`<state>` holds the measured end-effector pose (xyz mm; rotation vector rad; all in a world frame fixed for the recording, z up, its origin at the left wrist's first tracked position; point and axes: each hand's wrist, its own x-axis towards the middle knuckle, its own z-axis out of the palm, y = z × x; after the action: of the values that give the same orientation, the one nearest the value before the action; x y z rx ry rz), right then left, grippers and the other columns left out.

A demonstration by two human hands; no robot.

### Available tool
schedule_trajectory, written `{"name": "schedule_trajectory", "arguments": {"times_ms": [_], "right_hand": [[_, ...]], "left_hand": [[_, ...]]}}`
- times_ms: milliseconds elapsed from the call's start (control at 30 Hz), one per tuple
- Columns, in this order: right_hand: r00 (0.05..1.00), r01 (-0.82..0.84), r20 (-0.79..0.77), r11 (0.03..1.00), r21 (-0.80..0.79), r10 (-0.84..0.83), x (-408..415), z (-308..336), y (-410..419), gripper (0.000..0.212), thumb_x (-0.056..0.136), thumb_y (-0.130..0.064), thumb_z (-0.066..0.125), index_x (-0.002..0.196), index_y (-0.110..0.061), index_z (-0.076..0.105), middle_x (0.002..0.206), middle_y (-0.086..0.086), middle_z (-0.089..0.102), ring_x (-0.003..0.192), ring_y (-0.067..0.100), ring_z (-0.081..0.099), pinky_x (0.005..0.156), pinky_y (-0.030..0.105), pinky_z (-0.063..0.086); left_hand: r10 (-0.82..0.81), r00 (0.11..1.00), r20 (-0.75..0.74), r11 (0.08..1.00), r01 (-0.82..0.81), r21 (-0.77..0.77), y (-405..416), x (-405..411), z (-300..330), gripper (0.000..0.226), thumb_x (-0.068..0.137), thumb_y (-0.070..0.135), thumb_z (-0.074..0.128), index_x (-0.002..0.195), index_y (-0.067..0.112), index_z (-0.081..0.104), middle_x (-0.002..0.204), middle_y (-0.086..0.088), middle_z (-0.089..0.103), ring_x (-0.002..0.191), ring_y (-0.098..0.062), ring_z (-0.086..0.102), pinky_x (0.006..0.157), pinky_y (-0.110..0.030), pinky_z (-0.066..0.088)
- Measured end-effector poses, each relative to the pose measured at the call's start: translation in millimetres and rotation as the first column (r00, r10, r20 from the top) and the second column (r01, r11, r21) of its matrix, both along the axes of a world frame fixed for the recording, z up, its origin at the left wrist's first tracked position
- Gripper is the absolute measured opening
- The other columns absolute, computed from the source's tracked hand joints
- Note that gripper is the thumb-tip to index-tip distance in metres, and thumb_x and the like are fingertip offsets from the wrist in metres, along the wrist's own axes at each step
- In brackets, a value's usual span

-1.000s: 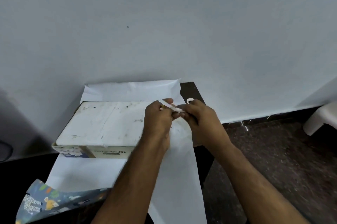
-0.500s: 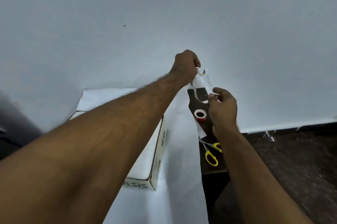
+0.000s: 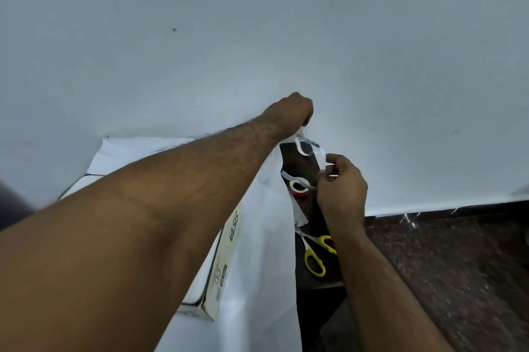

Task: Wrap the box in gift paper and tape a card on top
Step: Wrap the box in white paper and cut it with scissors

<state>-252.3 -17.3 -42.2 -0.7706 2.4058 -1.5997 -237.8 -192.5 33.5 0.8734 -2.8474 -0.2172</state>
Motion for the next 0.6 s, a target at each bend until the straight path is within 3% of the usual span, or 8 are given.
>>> {"name": "schedule_trajectory", "arguments": {"times_ms": [100,167,267,333,400,500,600], "right_hand": [[0.993,-0.050,-0.102,0.995,0.085,0.058,-1.4,-4.8,1.3,0.036,0.097,0.000,0.054,0.127,-0.013,0.069,0.115,0.008,0.071,0.108,0.026,0.065,0.092,0.029,0.048],[0.983,-0.081,-0.149,0.982,0.173,0.108,-0.8,-13.4,1.3,0.039,0.095,0.003,0.052,0.125,-0.013,0.072,0.117,0.009,0.070,0.108,0.026,0.064,0.086,0.023,0.044],[0.970,-0.098,-0.193,0.964,0.247,0.148,0.7,-20.8,-0.7,0.050,0.090,0.008,0.047,0.125,-0.017,0.072,0.113,0.010,0.068,0.102,0.027,0.064,0.083,0.026,0.048],[0.968,-0.081,-0.208,0.961,0.264,0.139,1.5,-20.6,-1.0,0.057,0.087,0.010,0.046,0.128,-0.020,0.071,0.115,0.009,0.064,0.103,0.028,0.063,0.085,0.031,0.050],[0.961,-0.064,-0.240,0.958,0.278,0.134,0.3,-19.4,1.0,0.058,0.088,0.012,0.045,0.130,-0.020,0.069,0.119,0.009,0.060,0.109,0.029,0.060,0.087,0.033,0.048],[0.949,-0.071,-0.265,0.933,0.352,0.172,-5.0,-16.1,4.2,0.048,0.092,0.010,0.046,0.132,-0.009,0.063,0.123,0.015,0.056,0.111,0.033,0.057,0.083,0.031,0.042],[0.936,-0.114,-0.270,0.921,0.372,0.225,-5.6,-9.5,6.0,0.050,0.093,0.009,0.045,0.138,-0.010,0.057,0.125,0.014,0.056,0.111,0.032,0.058,0.086,0.032,0.043]], "left_hand": [[0.084,0.986,0.145,0.994,-0.072,-0.085,-5.0,12.9,-13.5,0.025,0.089,-0.004,0.056,0.111,0.004,0.064,0.115,-0.013,0.055,0.098,-0.030,0.061,0.078,-0.033,0.043],[0.114,0.971,0.208,0.993,-0.104,-0.061,-16.1,23.4,-27.2,0.025,0.094,0.005,0.060,0.118,0.009,0.068,0.124,-0.014,0.059,0.109,-0.034,0.063,0.083,-0.036,0.047],[0.131,0.978,0.165,0.989,-0.140,0.045,-34.2,38.8,-39.6,0.022,0.103,0.018,0.053,0.119,0.022,0.069,0.129,-0.008,0.062,0.116,-0.032,0.061,0.092,-0.035,0.047],[0.133,0.985,0.109,0.979,-0.148,0.138,-40.4,42.9,-40.3,0.024,0.107,0.024,0.045,0.118,0.016,0.065,0.128,-0.010,0.063,0.119,-0.034,0.058,0.098,-0.038,0.047],[0.152,0.981,0.121,0.964,-0.174,0.202,-41.8,44.2,-36.6,0.046,0.111,0.039,0.033,0.124,0.006,0.060,0.130,-0.017,0.061,0.124,-0.036,0.053,0.102,-0.039,0.041],[0.184,0.962,0.202,0.944,-0.230,0.236,-39.1,55.1,-32.9,0.074,0.106,0.061,0.016,0.145,0.009,0.051,0.151,-0.017,0.049,0.140,-0.035,0.043,0.116,-0.043,0.032],[0.227,0.958,0.173,0.952,-0.256,0.170,-36.1,69.2,-32.8,0.080,0.102,0.069,0.011,0.139,0.013,0.056,0.146,-0.017,0.054,0.135,-0.036,0.048,0.114,-0.046,0.034]]}}
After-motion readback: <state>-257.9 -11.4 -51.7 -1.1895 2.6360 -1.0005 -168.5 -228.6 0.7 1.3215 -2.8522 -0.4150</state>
